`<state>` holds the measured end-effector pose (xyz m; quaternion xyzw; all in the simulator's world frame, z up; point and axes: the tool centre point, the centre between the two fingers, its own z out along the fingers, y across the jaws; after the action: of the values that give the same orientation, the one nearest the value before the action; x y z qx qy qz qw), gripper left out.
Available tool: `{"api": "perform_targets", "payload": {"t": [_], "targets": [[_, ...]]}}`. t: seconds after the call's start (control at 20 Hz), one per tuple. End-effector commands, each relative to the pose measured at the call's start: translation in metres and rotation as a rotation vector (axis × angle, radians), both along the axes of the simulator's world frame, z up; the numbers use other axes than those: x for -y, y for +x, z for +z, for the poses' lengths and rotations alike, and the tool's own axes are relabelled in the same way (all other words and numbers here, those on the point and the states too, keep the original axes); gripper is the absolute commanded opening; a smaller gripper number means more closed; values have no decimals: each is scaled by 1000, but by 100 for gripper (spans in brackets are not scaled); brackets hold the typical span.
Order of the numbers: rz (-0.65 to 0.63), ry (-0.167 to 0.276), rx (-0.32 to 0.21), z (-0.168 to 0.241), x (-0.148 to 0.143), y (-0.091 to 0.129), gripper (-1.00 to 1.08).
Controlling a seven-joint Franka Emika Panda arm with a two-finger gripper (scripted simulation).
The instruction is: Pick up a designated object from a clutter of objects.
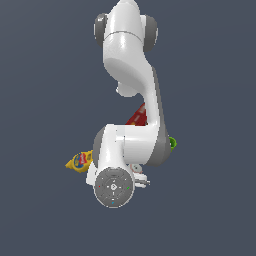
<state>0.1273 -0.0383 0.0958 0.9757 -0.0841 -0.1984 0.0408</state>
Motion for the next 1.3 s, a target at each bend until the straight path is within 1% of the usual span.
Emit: {"api": "perform_targets", "payload": {"t": [0.0,0.3,0.6,0.65,1.25], "targets": [[0,0,-1,-6,0,-3,28],[0,0,-1,-21,1,-10,28],[0,0,-1,-23,1,-10,28],[0,0,-1,-23,1,-10,-100],[0,0,-1,-23,1,-10,-100]]}}
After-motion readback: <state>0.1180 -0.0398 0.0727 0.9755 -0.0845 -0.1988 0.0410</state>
